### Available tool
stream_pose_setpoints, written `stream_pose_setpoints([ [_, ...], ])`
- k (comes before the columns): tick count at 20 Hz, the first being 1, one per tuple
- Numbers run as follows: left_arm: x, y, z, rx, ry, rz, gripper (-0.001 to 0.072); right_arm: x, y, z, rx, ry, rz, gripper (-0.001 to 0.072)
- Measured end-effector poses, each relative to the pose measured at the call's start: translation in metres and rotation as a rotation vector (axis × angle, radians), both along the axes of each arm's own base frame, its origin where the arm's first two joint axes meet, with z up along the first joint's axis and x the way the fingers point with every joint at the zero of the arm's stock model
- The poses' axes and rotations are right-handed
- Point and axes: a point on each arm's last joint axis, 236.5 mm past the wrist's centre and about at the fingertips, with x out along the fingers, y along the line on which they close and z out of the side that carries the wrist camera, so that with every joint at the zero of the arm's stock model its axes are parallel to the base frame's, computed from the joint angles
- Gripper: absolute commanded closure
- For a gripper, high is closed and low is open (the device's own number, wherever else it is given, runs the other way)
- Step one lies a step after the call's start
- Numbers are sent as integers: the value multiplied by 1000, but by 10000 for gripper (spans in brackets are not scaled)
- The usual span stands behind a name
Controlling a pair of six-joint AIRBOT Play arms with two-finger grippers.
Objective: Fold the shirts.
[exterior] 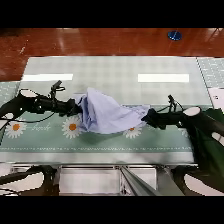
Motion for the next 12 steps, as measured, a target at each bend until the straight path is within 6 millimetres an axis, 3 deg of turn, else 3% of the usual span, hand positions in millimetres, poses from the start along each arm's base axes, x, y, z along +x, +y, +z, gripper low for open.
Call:
stream_pose_setpoints([
  [3, 11, 1, 13, -6, -36, -6, 687, 33, 23, 19, 22, -73, 92, 691],
  [5, 30, 6, 42, -18, -107, -15, 687, 65, 29, 61, 23, -195, 148, 691],
  [7, 56, 15, 92, -25, -224, -5, 687, 105, 22, 133, -16, -383, 181, 691],
  [9, 83, 27, 161, -20, -385, 25, 687, 133, 6, 219, -102, -581, 203, 691],
  [10, 93, 33, 197, -14, -467, 42, 687, 139, -3, 264, -152, -675, 213, 691],
  [12, 99, 42, 282, 3, -656, 65, 687, 132, -20, 350, -266, -846, 236, 691],
])
